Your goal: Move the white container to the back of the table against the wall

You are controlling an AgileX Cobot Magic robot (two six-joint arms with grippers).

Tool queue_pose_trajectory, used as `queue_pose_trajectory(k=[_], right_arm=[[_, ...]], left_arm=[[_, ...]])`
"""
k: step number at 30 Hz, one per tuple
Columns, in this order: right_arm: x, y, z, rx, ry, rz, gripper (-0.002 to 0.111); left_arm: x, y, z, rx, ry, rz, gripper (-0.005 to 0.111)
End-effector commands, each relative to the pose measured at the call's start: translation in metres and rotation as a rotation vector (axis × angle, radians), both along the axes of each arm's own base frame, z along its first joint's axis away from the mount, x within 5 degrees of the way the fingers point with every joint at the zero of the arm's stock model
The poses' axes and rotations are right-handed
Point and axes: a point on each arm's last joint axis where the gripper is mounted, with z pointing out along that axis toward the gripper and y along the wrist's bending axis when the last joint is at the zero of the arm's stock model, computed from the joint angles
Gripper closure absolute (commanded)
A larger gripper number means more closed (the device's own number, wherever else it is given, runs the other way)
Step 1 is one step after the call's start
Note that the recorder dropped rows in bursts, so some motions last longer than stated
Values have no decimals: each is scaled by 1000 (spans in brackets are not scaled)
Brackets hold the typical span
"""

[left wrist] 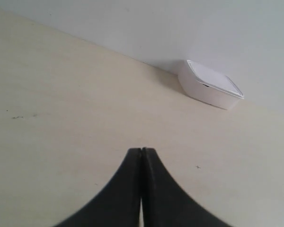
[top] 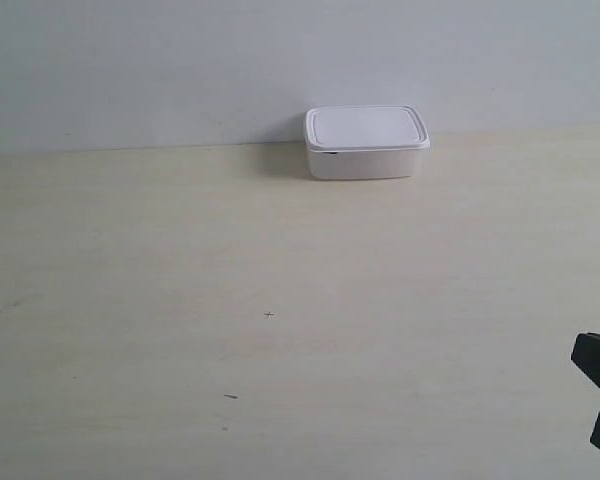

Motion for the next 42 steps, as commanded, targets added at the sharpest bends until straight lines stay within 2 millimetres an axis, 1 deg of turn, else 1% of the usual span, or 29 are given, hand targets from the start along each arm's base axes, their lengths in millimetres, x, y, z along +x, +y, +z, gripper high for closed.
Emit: queue_pose_trajectory(k=[1, 13, 15, 17, 20, 23, 25, 26, 28, 33, 42], right_arm=[[-1, 0, 0, 5, -4, 1, 108], [-2, -1, 1, 9, -15, -1, 108], [-6, -2, 8, 36, -82, -1, 108], [-12, -6, 18, 77, -187, -12, 108], [-19, -15, 28, 112, -307, -83, 108], [-24, -21, 34, 125, -379, -145, 108], [-28, -26, 38, 131, -440, -198, 108], [-31, -28, 40, 133, -474, -228, 108], [-32, -30, 41, 132, -494, -252, 108], [-38, -35, 45, 127, -558, -320, 108], [-38, -42, 45, 90, -572, -446, 108]], left_arm=[[0, 1, 1, 14, -14, 8, 107], [0, 1, 1, 16, -12, 7, 107], [0, 1, 1, 16, -12, 8, 107], [0, 1, 1, 25, -12, 8, 107], [0, 4, -1, 131, -7, 17, 107], [0, 5, 0, 157, -11, 22, 107], [0, 8, 1, 244, -27, 36, 107], [1, 10, 2, 314, -41, 48, 107], [1, 11, 2, 363, -49, 54, 107], [1, 12, 2, 389, -44, 54, 107], [0, 14, -1, 477, -13, 51, 107]])
